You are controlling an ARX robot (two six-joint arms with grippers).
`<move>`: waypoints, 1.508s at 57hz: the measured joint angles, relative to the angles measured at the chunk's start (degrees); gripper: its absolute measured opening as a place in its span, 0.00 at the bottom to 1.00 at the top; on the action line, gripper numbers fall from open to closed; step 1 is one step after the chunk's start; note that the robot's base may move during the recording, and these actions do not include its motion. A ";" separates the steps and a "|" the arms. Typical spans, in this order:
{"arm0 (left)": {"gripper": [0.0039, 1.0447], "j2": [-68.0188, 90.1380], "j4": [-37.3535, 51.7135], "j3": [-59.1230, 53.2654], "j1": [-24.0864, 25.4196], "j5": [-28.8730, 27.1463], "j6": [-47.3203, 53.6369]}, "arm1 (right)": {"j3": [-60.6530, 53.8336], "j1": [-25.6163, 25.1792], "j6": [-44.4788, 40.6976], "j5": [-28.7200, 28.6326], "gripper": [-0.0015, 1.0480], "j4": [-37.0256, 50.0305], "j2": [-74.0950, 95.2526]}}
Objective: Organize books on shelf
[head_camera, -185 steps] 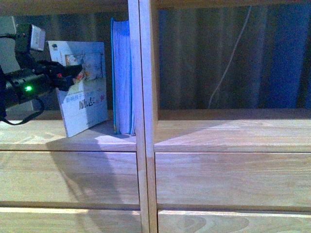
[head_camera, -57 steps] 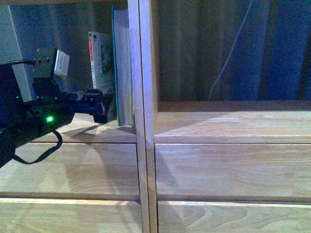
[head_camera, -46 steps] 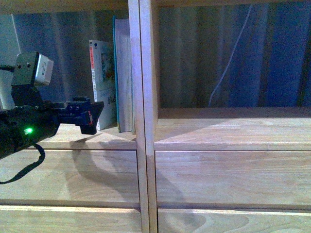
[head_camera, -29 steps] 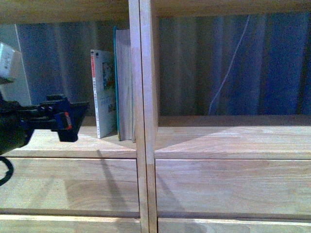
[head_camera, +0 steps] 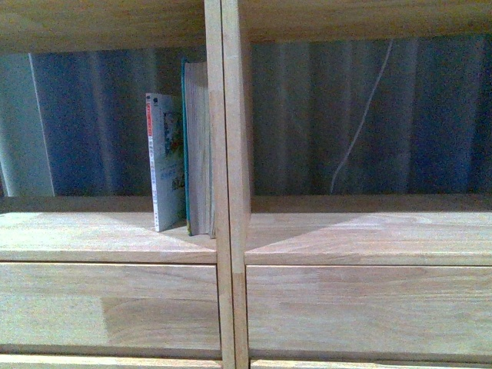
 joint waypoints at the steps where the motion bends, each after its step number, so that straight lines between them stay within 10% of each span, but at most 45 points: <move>1: 0.93 -3.45 -2.91 -0.87 -1.33 -2.36 0.13 | 0.00 0.00 0.00 0.00 0.93 0.00 0.00; 10: 0.92 -28.65 -22.99 -6.34 -4.74 -9.55 -3.28 | 0.00 0.00 0.00 -0.02 0.93 0.00 0.00; 40: 0.02 -32.59 -28.20 -5.97 15.72 8.90 -3.52 | 0.00 -0.02 0.00 -0.02 0.93 -0.02 0.00; 56: 0.02 -32.59 -28.26 -5.97 16.31 9.73 -3.37 | 0.00 -0.02 0.02 -0.02 0.92 -0.02 0.00; 68: 0.02 -32.59 -28.26 -5.97 16.31 9.75 -3.34 | 0.00 -0.02 0.00 -0.02 0.56 -0.02 0.00; 86: 0.52 -32.59 -28.26 -5.97 16.31 9.75 -3.37 | 0.00 -0.02 -0.09 -0.02 0.93 -0.02 0.00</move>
